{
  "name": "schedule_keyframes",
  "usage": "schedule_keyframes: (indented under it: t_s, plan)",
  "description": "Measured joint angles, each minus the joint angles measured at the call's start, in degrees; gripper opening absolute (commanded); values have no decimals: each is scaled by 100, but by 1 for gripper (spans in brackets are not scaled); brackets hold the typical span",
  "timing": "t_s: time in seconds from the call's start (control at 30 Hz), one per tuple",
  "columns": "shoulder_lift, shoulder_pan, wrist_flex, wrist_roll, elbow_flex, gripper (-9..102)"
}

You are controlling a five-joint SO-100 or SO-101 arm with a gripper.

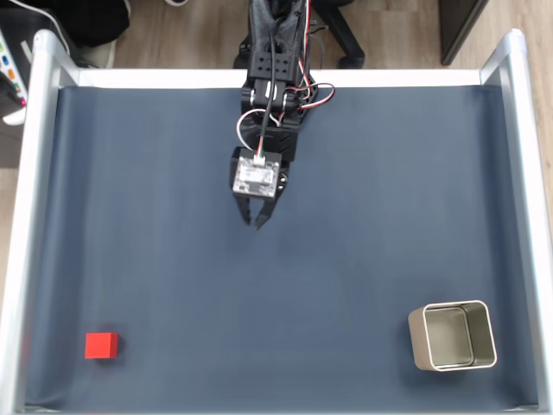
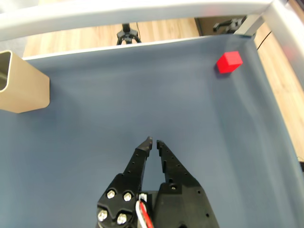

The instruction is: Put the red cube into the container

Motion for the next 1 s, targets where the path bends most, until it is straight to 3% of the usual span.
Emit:
schedule_keyframes:
  t_s: [0.27, 1.0]
  plan:
    - [-1081, 844, 79, -703, -1187, 0]
    - [-5361, 2127, -448, -932, -5388, 3]
